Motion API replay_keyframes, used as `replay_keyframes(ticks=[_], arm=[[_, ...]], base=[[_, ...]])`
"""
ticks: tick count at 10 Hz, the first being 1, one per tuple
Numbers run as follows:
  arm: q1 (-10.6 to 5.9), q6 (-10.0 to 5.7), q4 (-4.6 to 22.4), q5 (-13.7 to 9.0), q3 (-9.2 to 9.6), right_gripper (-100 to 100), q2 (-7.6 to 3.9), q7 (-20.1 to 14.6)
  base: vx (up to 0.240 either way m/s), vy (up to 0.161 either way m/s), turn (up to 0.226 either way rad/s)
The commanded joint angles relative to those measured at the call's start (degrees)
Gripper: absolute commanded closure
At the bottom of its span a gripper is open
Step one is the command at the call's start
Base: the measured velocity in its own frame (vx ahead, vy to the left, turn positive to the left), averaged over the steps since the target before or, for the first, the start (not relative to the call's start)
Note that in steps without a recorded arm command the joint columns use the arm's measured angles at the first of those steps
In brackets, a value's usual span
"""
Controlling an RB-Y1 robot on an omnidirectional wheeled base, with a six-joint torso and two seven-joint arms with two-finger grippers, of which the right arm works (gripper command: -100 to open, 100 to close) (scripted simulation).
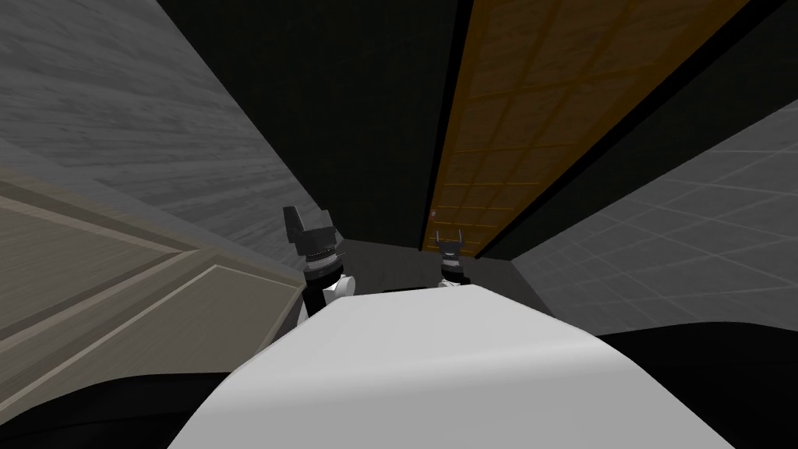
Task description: Pull the door open
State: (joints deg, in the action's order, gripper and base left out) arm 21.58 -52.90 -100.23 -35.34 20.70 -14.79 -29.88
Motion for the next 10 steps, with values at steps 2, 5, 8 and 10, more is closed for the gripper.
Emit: replay_keyframes(ticks=[2,5,8,10], arm=[[-0.62,-1.77,3.1,-3.3,1.93,-100,-1.10,-2.7],[-1.11,-3.55,6.3,-7.1,4.10,-100,-2.38,-5.6],[-1.59,-5.30,9.4,-10.8,6.24,-100,-3.64,-8.4],[-1.90,-6.45,11.5,-13.2,7.65,-100,-4.46,-10.3]], base=[[0.106,-0.019,0.056],[0.096,-0.009,0.051],[0.096,-0.022,0.053],[0.095,-0.009,0.048]])
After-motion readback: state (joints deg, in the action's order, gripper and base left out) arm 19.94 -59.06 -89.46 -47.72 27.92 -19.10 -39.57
